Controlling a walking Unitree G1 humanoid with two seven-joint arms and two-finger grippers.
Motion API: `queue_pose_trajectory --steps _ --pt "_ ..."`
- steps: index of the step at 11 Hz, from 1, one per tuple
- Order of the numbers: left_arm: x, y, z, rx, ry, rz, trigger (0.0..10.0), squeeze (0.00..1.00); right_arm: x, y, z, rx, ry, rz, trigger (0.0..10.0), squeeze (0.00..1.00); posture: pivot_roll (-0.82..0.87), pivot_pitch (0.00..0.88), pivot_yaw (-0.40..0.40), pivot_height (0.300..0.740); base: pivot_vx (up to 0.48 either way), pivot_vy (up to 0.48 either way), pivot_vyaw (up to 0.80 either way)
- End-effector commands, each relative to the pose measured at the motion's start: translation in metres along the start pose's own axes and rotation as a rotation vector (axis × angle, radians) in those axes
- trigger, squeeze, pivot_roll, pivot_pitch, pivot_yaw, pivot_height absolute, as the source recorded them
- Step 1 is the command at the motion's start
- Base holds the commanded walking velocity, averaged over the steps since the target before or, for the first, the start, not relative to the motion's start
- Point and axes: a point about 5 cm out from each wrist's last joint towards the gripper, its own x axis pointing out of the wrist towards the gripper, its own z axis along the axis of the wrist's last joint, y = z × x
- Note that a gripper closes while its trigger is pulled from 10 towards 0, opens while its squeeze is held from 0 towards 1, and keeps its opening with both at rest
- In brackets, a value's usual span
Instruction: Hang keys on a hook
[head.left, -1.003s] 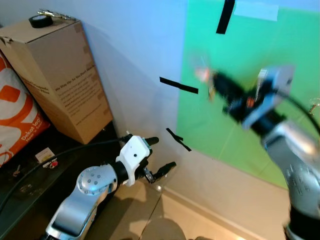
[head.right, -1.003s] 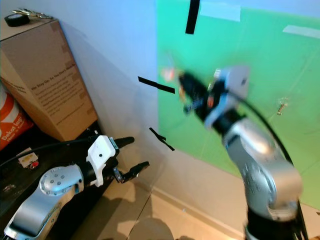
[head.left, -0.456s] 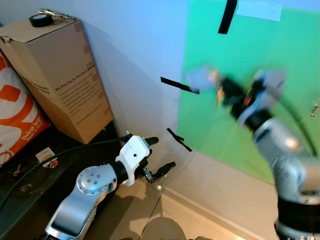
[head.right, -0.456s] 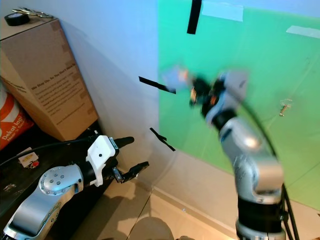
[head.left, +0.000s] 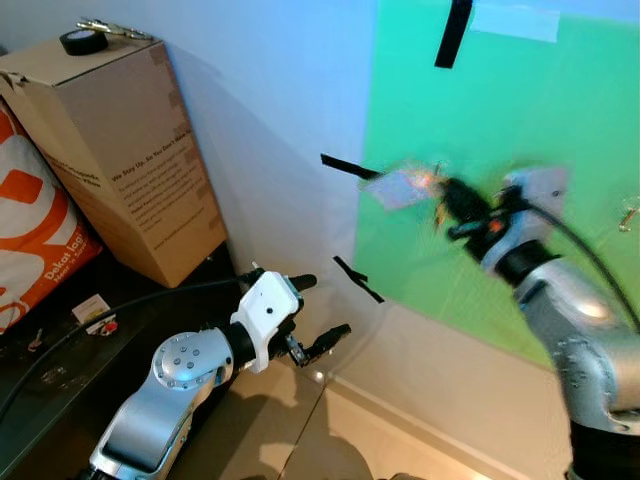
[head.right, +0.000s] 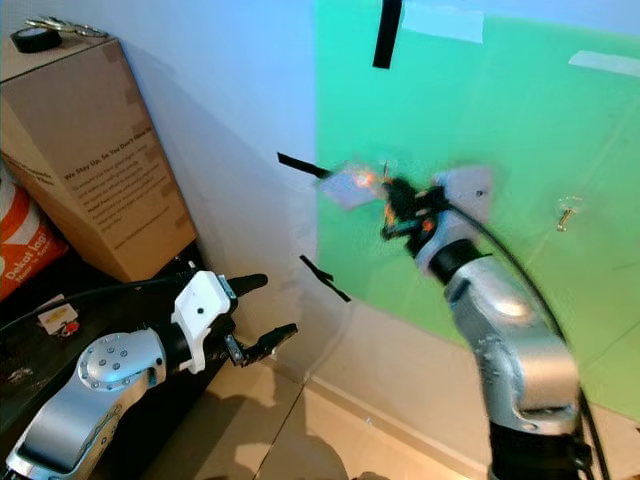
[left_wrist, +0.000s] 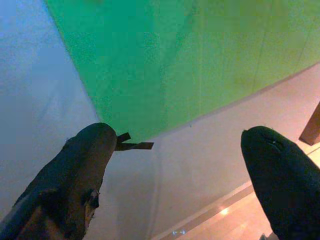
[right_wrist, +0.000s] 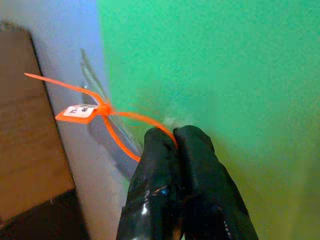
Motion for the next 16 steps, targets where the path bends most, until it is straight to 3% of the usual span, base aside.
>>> queue_pose_trajectory --steps 1,5,6,8,11,13,16 --pt "-0.001 0.0 0.001 0.008 0.006 -0.008 10.0 0.0 -0.006 -0.001 0.013 0.019 -0.08 0.003 10.0 0.0 -0.02 0.0 0.064 0.74 0.0 0.0 0.0" --pt "-0.001 -0.001 0.0 0.01 0.004 -0.014 10.0 0.0 -0.01 -0.009 0.031 0.144 -0.246 -0.065 10.0 0.0 -0.02 0.0 0.065 0.74 0.0 0.0 0.0" --pt "-0.001 -0.001 0.0 0.009 0.005 -0.014 10.0 0.0 -0.01 -0.01 0.032 0.164 -0.244 -0.055 10.0 0.0 -0.02 0.0 0.065 0.74 0.0 0.0 0.0" --pt "-0.001 -0.001 0.001 0.007 0.005 -0.014 10.0 0.0 -0.011 -0.007 0.011 0.114 -0.057 0.01 10.0 0.0 -0.02 0.0 0.065 0.74 0.0 0.0 0.0" --pt "0.0 0.0 0.001 0.007 0.004 -0.011 10.0 0.0 -0.011 0.017 -0.009 0.195 0.119 0.189 10.0 0.0 -0.02 0.0 0.063 0.74 0.0 0.0 0.0" --pt "0.0 0.001 0.002 0.009 0.004 -0.01 10.0 0.0 -0.002 0.023 -0.01 0.18 0.147 0.205 10.0 0.0 -0.02 0.0 0.062 0.74 0.0 0.0 0.0" --pt "-0.003 0.002 0.002 0.011 0.004 0.0 10.0 0.0 -0.001 0.034 0.01 0.128 0.047 0.329 10.0 0.0 -0.01 0.0 0.056 0.74 0.0 0.0 0.0"
